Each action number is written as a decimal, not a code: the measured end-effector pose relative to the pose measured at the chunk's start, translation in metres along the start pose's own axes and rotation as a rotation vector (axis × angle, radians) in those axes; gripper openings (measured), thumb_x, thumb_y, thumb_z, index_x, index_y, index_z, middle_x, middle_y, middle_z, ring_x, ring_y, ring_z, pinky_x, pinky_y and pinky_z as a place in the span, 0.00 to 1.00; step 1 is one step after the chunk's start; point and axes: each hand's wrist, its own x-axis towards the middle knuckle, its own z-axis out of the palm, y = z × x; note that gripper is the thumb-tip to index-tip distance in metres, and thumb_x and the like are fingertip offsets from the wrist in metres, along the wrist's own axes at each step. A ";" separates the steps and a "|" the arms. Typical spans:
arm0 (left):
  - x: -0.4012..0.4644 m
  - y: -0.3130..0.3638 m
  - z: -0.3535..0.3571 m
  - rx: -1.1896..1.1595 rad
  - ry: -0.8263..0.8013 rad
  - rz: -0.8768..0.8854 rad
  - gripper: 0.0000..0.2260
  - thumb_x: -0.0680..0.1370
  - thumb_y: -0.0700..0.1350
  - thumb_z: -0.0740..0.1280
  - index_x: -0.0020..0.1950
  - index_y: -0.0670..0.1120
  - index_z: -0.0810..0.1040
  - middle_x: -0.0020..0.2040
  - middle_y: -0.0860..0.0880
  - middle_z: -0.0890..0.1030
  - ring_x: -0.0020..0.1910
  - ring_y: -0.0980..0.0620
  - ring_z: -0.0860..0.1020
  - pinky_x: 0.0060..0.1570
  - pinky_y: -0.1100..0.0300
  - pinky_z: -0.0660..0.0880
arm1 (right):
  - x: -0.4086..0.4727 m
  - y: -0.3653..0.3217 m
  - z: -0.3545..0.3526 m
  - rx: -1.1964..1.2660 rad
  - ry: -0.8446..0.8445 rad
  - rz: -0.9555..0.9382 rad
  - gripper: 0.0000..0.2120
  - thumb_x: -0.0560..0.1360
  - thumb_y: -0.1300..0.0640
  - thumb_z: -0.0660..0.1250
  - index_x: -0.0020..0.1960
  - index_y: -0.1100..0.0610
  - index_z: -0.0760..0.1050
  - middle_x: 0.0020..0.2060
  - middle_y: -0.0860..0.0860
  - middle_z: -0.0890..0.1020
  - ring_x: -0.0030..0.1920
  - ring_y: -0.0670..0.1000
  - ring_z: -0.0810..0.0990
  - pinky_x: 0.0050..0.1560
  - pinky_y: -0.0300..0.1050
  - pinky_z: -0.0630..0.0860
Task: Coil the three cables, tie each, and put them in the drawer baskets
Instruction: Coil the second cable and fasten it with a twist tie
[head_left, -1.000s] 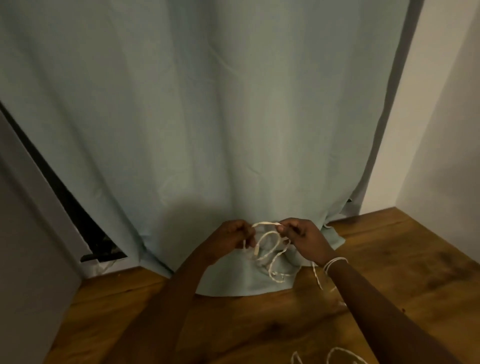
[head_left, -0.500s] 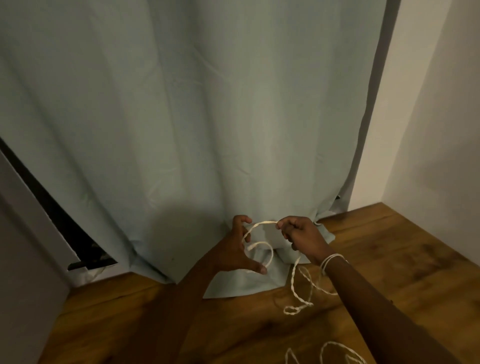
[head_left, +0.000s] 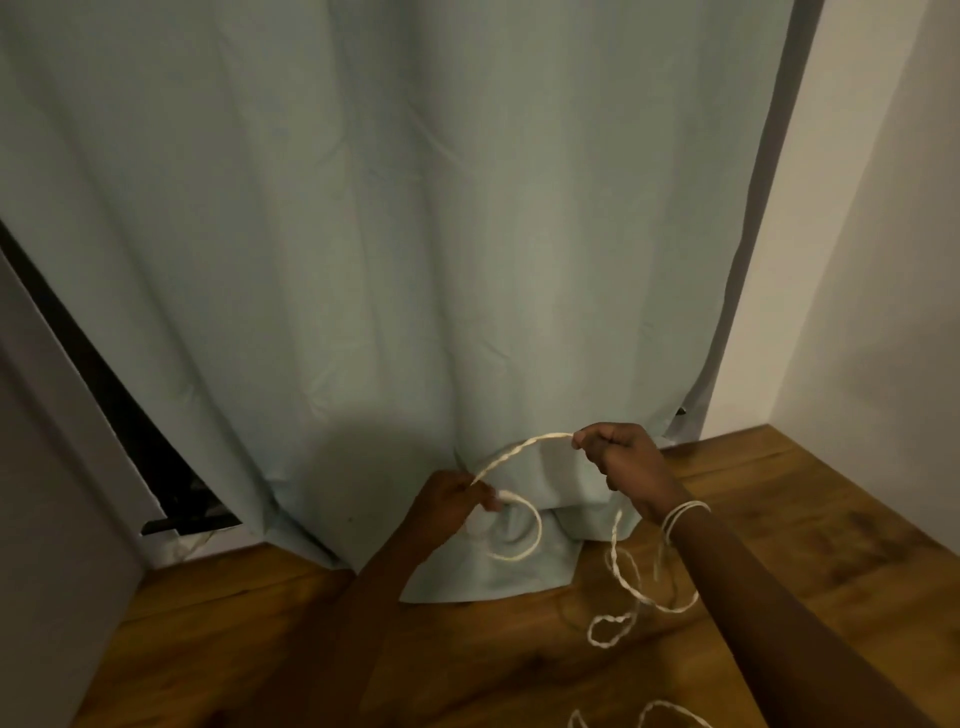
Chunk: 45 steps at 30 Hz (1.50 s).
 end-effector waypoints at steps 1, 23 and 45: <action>-0.005 0.007 0.002 -0.148 -0.065 -0.006 0.12 0.70 0.50 0.69 0.32 0.43 0.82 0.35 0.44 0.85 0.43 0.46 0.83 0.47 0.57 0.76 | 0.003 0.001 -0.001 0.021 0.059 0.005 0.10 0.79 0.63 0.64 0.44 0.60 0.83 0.26 0.41 0.76 0.26 0.40 0.71 0.26 0.32 0.65; 0.023 0.140 -0.006 -0.452 0.075 0.425 0.19 0.80 0.46 0.63 0.72 0.54 0.70 0.76 0.50 0.67 0.75 0.52 0.65 0.75 0.49 0.59 | -0.029 0.003 0.009 -0.556 -0.694 -0.160 0.14 0.81 0.50 0.63 0.53 0.56 0.84 0.33 0.40 0.80 0.34 0.37 0.76 0.44 0.31 0.72; 0.016 0.195 0.011 -1.115 -0.530 0.359 0.15 0.82 0.46 0.55 0.46 0.41 0.77 0.68 0.36 0.74 0.71 0.38 0.70 0.73 0.41 0.59 | -0.014 -0.027 0.016 -0.309 -0.548 -0.259 0.06 0.78 0.64 0.65 0.48 0.62 0.81 0.35 0.51 0.82 0.33 0.42 0.80 0.38 0.35 0.77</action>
